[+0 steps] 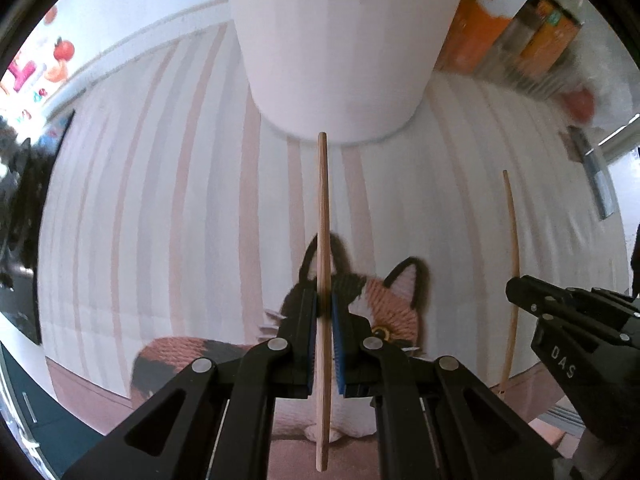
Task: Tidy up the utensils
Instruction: 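Lift both wooden chopsticks and carry them up over the beige holder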
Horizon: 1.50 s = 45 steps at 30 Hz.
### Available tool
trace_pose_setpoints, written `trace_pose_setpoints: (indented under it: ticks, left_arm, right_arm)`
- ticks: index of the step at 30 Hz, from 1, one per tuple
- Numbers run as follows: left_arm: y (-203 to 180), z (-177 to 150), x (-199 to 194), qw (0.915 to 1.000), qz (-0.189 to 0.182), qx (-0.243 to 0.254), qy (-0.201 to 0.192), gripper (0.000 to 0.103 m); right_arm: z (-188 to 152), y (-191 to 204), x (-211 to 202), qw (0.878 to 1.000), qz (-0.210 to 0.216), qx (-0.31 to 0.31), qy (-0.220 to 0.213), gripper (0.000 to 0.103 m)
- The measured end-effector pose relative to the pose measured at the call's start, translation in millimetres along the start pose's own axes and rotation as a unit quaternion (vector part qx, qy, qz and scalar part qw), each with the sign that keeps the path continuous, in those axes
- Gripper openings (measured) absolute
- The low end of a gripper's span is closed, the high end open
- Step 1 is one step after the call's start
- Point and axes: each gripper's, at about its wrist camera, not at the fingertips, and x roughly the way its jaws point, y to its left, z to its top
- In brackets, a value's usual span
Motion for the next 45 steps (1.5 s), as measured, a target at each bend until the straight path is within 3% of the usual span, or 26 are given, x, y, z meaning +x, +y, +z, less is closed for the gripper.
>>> trace_pose_setpoints:
  ticks: [13,25,35,39,45]
  left_arm:
    - [5.0,17.4,-85.6,0.9947,-0.027,0.014,-0.098,0.005]
    - [-11.5,40.4,-153.7,0.9807,-0.076,0.037,-0.176,0.005]
    - [-2.1,84.4,-226.7,0.9596,-0.129,0.011,-0.250,0.005]
    - [9.7,116.9,-254.5,0.9497,-0.122,-0.007,-0.288,0.005]
    - [30.3,161.6,-267.4,0.9418,-0.075,-0.036,-0.326,0.005]
  right_arm:
    - [2.9,-14.4,-83.6,0.990,0.030,0.032,-0.136,0.007]
    - [17.6,-18.5,-166.8,0.964,0.054,0.054,-0.256,0.007]
    - [51.0,-34.8,-249.6,0.931,0.101,0.079,-0.342,0.007]
    - [78.1,-31.2,-278.4,0.915,0.120,0.079,-0.378,0.007]
    - [127.4,-17.5,-292.3,0.897,0.136,0.088,-0.411,0.007]
